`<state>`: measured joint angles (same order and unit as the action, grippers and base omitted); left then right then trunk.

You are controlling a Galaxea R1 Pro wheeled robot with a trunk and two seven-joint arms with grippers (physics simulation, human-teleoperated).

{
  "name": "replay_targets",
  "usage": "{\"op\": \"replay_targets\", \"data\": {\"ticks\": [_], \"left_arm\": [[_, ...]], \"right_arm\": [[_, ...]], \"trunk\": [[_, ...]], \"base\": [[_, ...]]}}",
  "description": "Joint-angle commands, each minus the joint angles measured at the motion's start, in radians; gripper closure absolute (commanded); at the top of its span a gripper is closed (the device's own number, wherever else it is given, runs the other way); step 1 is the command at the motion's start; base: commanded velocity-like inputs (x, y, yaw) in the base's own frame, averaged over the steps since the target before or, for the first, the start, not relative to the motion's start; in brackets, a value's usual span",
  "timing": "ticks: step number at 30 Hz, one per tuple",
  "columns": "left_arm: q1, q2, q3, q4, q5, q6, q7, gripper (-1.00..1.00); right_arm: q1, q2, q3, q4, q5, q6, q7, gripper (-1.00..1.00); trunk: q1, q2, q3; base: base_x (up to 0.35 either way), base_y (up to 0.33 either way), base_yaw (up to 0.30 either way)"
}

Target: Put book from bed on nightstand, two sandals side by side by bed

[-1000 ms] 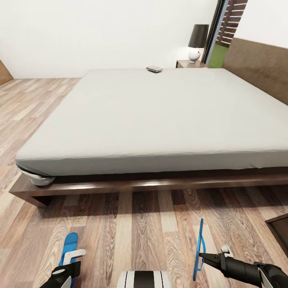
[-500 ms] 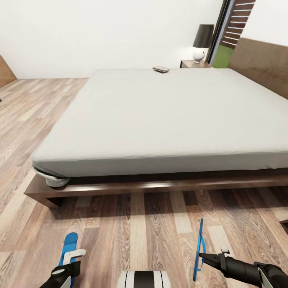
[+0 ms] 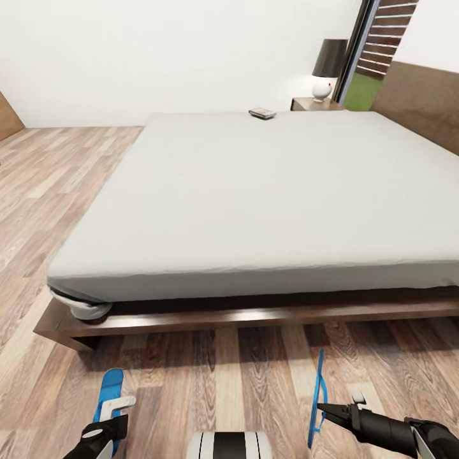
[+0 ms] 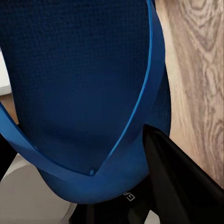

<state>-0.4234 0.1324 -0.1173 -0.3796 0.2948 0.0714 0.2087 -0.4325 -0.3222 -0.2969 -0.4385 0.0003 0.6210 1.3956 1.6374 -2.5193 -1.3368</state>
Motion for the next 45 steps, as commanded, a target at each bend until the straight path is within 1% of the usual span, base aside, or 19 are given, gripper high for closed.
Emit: {"op": "replay_targets", "data": {"ticks": [1,7,13,45], "left_arm": [[0.0,0.001,-0.008,-0.002,0.007,0.005,0.007,1.0],[0.0,0.0,-0.008,-0.003,0.007,0.005,0.007,1.0],[0.0,-0.002,-0.01,-0.004,0.006,0.005,0.008,1.0],[0.0,-0.002,-0.008,-0.004,0.006,0.005,0.008,1.0]], "right_arm": [[0.0,0.0,-0.002,0.0,0.0,0.011,0.003,1.0],[0.0,0.0,-0.003,0.0,0.0,0.011,0.003,1.0],[0.0,0.0,-0.003,0.0,0.0,0.011,0.003,1.0],[0.0,0.0,-0.003,-0.001,0.0,0.011,0.003,1.0]], "trunk": [[0.0,0.0,-0.001],[0.0,0.0,-0.001],[0.0,0.0,-0.001],[0.015,-0.008,-0.124]], "base": [[0.301,0.109,0.0],[0.267,0.054,0.0],[0.031,0.003,0.0],[0.0,0.0,0.0]]}}
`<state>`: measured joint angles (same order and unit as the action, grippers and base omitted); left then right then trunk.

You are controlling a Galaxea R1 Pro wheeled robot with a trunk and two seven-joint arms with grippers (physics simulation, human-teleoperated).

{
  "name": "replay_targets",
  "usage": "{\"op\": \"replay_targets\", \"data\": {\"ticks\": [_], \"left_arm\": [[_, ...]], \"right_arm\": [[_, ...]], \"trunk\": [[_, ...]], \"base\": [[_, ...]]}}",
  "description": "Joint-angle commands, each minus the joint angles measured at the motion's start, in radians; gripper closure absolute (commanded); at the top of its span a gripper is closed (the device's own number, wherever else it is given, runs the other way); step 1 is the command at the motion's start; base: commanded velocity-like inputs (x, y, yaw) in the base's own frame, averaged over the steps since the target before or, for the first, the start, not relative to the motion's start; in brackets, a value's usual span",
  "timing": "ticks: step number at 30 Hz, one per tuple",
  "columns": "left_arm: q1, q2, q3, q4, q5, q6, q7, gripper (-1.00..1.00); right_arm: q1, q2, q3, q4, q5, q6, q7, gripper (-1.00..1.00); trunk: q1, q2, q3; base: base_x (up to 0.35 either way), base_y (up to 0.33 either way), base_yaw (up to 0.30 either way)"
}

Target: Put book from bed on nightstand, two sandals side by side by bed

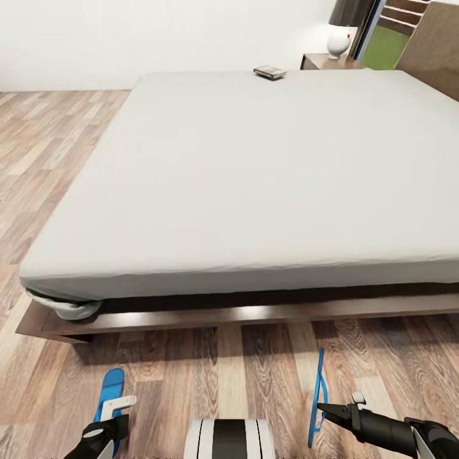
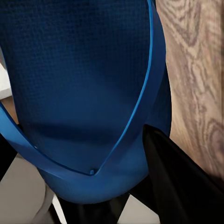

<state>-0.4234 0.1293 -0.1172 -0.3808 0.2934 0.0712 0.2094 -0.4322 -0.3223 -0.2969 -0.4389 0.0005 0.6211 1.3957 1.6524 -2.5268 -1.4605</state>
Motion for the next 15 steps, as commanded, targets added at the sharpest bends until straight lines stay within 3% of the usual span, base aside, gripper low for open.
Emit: {"op": "replay_targets", "data": {"ticks": [1,15], "left_arm": [[0.0,0.001,-0.009,-0.003,0.007,0.005,0.007,1.0],[0.0,0.001,-0.009,-0.002,0.007,0.005,0.007,1.0]], "right_arm": [[0.0,0.0,-0.002,0.0,0.0,0.011,0.003,1.0],[0.0,0.0,-0.002,0.0,0.0,0.011,0.003,1.0]], "trunk": [[0.0,-0.001,-0.005],[0.007,-0.004,-0.059]], "base": [[0.0,0.0,0.0],[0.0,0.0,0.0]]}}
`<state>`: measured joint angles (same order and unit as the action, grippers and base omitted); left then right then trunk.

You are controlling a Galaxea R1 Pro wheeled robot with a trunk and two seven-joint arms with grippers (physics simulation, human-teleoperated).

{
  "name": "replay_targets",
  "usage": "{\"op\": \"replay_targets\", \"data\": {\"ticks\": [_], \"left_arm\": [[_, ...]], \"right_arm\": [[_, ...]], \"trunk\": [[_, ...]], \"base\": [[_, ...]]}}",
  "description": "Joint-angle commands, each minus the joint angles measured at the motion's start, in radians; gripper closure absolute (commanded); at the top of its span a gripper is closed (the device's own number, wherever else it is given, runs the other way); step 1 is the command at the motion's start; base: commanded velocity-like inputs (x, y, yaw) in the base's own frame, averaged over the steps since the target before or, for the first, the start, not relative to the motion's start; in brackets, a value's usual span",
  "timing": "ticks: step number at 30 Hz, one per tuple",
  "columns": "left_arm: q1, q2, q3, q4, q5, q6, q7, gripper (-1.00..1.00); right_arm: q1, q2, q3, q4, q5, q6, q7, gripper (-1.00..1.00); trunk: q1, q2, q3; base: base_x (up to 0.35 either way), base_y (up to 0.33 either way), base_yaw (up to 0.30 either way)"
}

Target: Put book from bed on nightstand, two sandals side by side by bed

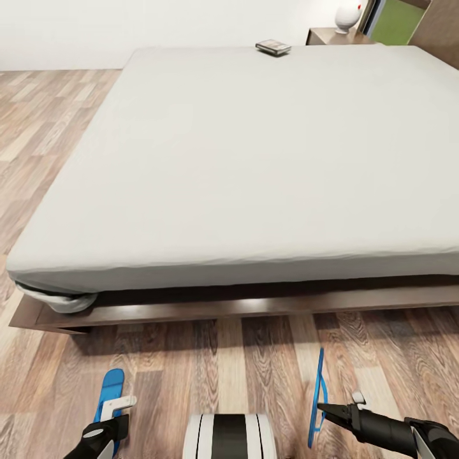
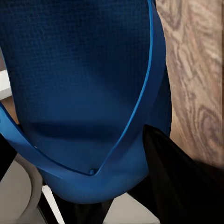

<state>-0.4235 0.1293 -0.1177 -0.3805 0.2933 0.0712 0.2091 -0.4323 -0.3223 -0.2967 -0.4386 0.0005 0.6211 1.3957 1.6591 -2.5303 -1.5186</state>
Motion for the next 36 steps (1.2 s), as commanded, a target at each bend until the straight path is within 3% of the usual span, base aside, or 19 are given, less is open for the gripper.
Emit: {"op": "replay_targets", "data": {"ticks": [1,7,11,18,21,26,31,36], "left_arm": [[0.0,0.001,-0.008,-0.003,0.007,0.005,0.007,1.0],[0.002,0.001,-0.01,-0.003,0.006,-0.009,0.006,1.0],[0.003,0.001,-0.008,-0.003,0.007,-0.144,0.006,1.0],[0.002,0.001,-0.004,-0.009,0.006,-0.176,0.008,1.0],[-0.002,0.0,-0.004,-0.019,0.005,-0.14,0.009,1.0],[-0.02,0.0,-0.004,-0.111,0.004,0.003,0.012,1.0],[-0.05,0.005,-0.005,-0.163,0.004,0.104,0.015,1.0],[-0.068,0.007,-0.005,-0.167,0.003,0.121,0.017,1.0]], "right_arm": [[0.0,0.0,-0.002,0.0,-0.001,0.011,0.003,1.0],[0.0,0.0,-0.002,0.0,-0.001,0.011,0.003,1.0],[-0.001,0.0,-0.003,0.0,-0.001,0.011,0.003,1.0],[-0.001,0.0,-0.003,-0.001,-0.001,0.011,0.003,1.0],[0.0,0.0,-0.004,-0.001,-0.001,0.011,0.003,1.0],[-0.001,0.0,-0.004,-0.001,-0.001,0.011,0.003,1.0],[0.0,0.0,-0.003,-0.002,-0.001,0.011,0.003,1.0],[0.0,0.0,-0.004,-0.002,-0.001,0.011,0.003,1.0]], "trunk": [[0.0,0.0,-0.005],[0.002,-0.001,-0.02],[0.002,-0.001,-0.02],[0.002,-0.001,-0.02],[0.002,-0.001,-0.02],[0.002,-0.001,-0.02],[0.002,-0.001,-0.02],[0.002,-0.001,-0.02]], "base": [[0.0,0.0,0.0],[0.0,0.0,0.0],[0.0,0.0,0.0],[0.0,0.0,0.0],[0.0,0.0,0.0],[0.0,0.0,0.0],[0.0,0.0,0.0],[0.0,0.0,0.0]]}}
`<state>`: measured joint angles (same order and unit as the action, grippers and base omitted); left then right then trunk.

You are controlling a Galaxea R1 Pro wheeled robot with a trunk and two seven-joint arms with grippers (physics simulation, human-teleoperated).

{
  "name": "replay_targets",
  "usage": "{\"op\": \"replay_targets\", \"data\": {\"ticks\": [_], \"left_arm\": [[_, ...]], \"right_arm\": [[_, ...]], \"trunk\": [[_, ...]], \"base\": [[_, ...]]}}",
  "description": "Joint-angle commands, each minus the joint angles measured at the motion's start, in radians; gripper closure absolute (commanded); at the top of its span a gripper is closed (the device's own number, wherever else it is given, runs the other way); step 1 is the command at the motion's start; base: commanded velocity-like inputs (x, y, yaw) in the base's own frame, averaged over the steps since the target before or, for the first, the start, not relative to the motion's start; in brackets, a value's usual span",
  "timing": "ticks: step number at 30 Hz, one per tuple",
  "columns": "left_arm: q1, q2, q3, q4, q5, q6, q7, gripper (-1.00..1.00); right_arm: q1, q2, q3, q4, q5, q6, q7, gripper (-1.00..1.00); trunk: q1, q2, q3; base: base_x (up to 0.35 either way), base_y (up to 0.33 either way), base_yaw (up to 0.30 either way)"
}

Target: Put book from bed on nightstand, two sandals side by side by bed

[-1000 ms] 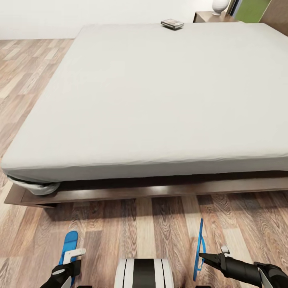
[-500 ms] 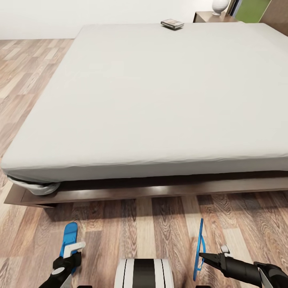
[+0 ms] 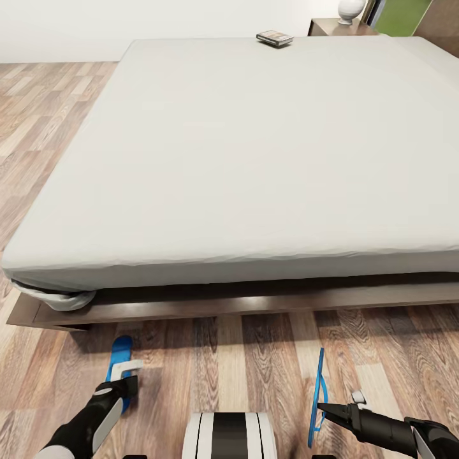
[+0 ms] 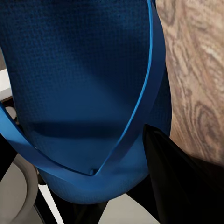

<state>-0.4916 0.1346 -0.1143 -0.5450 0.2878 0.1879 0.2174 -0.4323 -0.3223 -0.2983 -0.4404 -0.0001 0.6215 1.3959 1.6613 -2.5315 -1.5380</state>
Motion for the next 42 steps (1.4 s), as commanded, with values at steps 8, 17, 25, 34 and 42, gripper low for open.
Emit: {"op": "replay_targets", "data": {"ticks": [8,17,25,34,42], "left_arm": [[-0.002,0.027,-0.01,-0.001,-0.01,0.007,0.014,1.0],[-0.002,0.028,-0.009,-0.001,-0.012,0.006,0.014,1.0],[-0.002,0.026,-0.008,-0.001,-0.012,0.005,0.013,1.0],[-0.002,0.025,-0.008,-0.001,-0.012,0.005,0.013,1.0],[-0.002,0.024,-0.008,-0.002,-0.012,0.005,0.013,1.0]], "right_arm": [[0.0,0.0,-0.002,0.0,0.0,0.011,0.003,1.0],[0.0,0.0,-0.002,0.0,0.0,0.01,0.003,1.0],[0.0,0.0,-0.002,0.0,0.0,0.011,0.003,1.0],[0.0,0.0,-0.002,0.0,0.0,0.011,0.003,1.0],[0.0,0.0,-0.002,-0.001,0.0,0.011,0.003,1.0]], "trunk": [[0.001,-0.001,-0.012],[0.005,-0.003,-0.047],[0.009,-0.005,-0.078],[0.009,-0.005,-0.078],[0.012,-0.006,-0.101]], "base": [[0.0,0.0,0.0],[0.0,0.0,0.0],[0.0,0.0,0.0],[0.0,0.0,0.0],[0.0,0.0,0.0]]}}
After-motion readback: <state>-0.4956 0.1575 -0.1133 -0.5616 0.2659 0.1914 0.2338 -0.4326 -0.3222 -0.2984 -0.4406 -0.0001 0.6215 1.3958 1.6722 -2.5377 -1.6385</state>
